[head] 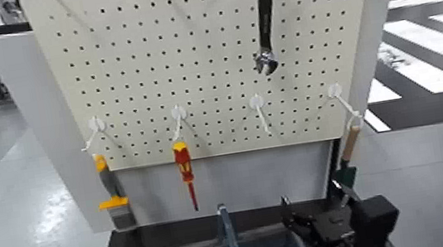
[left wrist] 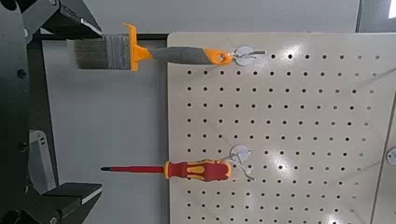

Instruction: Grasp the handle of the crate.

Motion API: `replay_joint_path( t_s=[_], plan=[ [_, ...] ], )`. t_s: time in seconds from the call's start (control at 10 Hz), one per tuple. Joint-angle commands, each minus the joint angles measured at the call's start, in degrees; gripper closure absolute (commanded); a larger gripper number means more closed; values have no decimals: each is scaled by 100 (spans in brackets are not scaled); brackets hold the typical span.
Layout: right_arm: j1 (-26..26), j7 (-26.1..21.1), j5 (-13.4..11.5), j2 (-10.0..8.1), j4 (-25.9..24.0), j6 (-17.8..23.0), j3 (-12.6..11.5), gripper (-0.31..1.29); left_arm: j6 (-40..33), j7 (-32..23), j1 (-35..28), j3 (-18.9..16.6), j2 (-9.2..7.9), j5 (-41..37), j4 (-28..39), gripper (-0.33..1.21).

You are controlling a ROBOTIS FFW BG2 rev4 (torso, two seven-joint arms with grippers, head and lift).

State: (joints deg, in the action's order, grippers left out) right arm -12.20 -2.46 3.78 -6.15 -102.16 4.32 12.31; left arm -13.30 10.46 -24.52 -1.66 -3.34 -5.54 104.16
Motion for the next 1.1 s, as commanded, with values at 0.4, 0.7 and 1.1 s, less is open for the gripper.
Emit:
replay_joint_path(
  t_s=[0.4,0.7,1.1],
  plan=[
    [8,-27,0,0,39,130,0,14,100,-17,17,16,-9,-79,-1,13],
    [-133,-211,0,-18,-32,157,0,15,355,26,149,139,-123,-431,43,13],
    [-537,-343,0,-18,-436,-107,0,15,847,97,351,263,-290,-1064,210,13]
  ],
)
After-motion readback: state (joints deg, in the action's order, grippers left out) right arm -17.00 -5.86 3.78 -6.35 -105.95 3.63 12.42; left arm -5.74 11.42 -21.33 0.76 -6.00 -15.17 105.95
